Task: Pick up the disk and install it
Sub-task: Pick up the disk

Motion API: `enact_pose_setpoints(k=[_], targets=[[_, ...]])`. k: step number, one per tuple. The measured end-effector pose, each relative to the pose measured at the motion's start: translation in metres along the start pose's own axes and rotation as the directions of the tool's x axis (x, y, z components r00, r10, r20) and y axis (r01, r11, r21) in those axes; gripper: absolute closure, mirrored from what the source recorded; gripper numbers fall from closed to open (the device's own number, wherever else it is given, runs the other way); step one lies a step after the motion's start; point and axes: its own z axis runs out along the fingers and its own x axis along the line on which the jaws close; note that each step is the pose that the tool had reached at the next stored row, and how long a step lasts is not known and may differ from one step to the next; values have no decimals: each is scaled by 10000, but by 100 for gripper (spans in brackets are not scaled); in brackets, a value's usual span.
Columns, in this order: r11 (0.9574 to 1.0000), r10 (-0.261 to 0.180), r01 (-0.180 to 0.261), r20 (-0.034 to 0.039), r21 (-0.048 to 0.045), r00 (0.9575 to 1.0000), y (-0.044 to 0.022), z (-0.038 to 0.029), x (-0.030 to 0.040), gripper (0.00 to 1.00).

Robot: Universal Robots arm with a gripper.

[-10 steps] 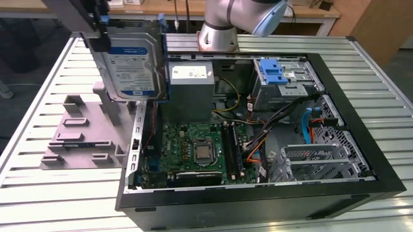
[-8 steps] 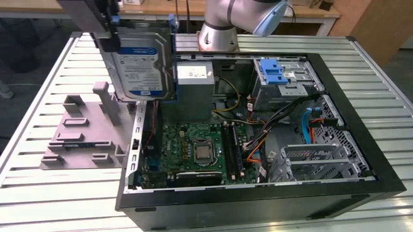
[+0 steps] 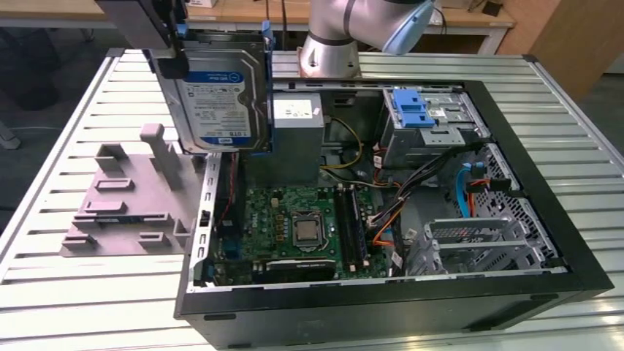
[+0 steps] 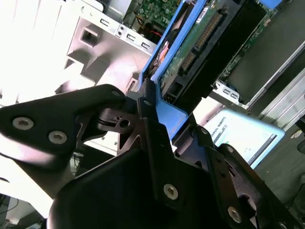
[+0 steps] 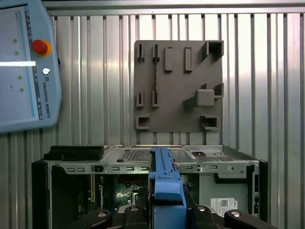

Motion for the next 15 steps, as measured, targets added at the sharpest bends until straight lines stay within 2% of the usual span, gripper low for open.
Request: enact_pose_setpoints(k=[8, 10, 15], targets=[[10000, 1, -1, 0, 1, 10000, 3, 0, 0, 64], [10000, 1, -1, 0, 1, 10000, -24, 1, 0, 64], [10000, 1, -1, 0, 1, 10000, -36, 1, -1, 64]])
